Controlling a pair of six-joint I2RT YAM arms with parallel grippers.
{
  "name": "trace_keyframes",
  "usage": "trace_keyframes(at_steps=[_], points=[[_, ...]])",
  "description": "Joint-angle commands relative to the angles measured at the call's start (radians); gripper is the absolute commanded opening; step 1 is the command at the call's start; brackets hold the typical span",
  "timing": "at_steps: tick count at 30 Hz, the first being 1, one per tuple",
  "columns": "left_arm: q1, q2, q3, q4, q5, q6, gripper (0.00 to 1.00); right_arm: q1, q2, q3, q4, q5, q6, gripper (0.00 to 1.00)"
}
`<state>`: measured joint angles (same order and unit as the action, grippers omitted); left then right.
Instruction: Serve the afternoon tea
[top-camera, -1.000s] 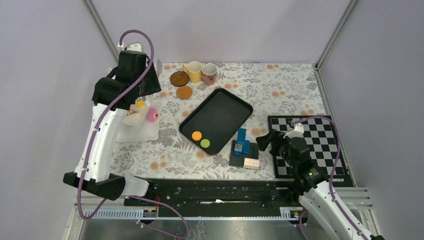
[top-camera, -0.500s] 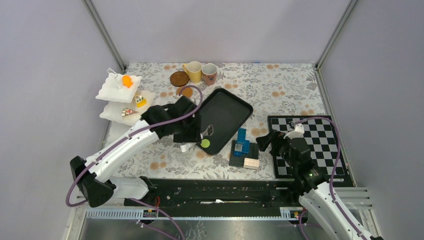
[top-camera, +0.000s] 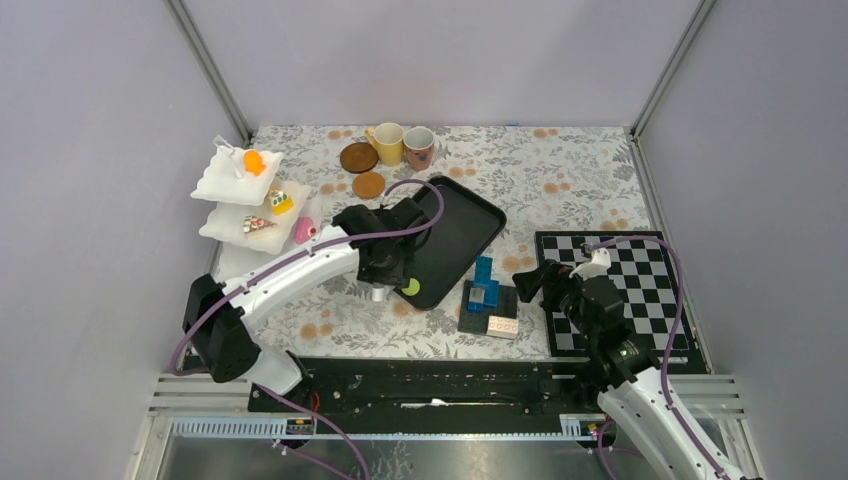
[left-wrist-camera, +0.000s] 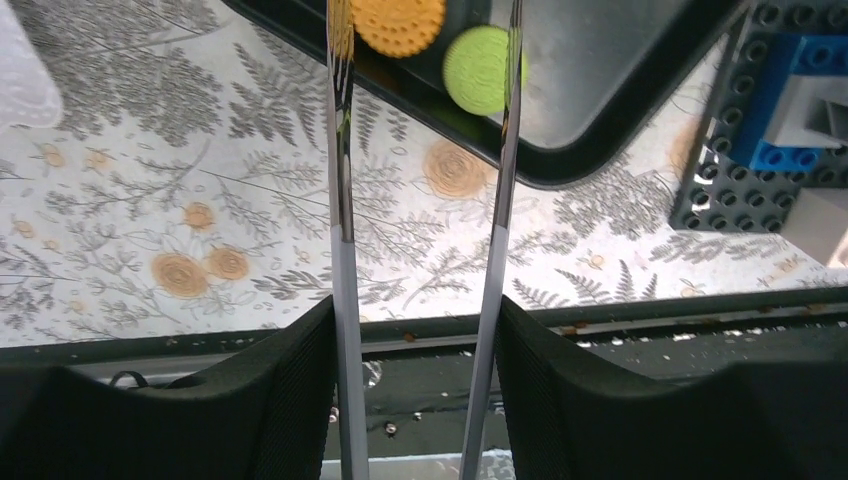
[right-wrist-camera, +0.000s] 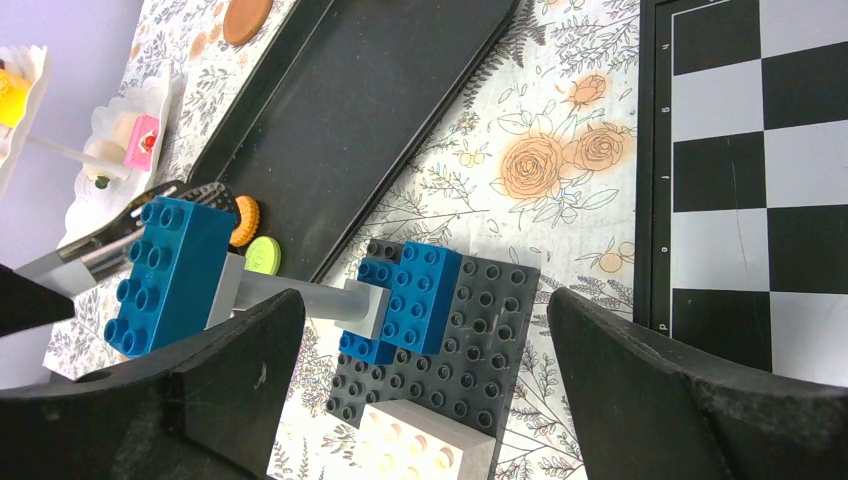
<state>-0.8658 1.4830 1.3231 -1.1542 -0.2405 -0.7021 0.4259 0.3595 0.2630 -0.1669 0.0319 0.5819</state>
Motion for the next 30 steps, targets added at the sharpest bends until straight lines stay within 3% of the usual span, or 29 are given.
trace_keyframes(at_steps=[1, 7, 30], points=[[0.079, -0.019, 0.039, 0.014, -0.015, 0.092, 0.56, 0.007, -0.011, -0.011, 0.028, -0.015, -0.003, 0.98], [0.147, -0.016, 0.012, 0.024, 0.038, 0.154, 0.57, 0.007, -0.007, -0.010, 0.030, -0.014, -0.002, 0.98], [0.140, 0.068, -0.032, 0.041, 0.116, 0.219, 0.59, 0.007, -0.002, -0.011, 0.033, -0.013, -0.002, 0.98]])
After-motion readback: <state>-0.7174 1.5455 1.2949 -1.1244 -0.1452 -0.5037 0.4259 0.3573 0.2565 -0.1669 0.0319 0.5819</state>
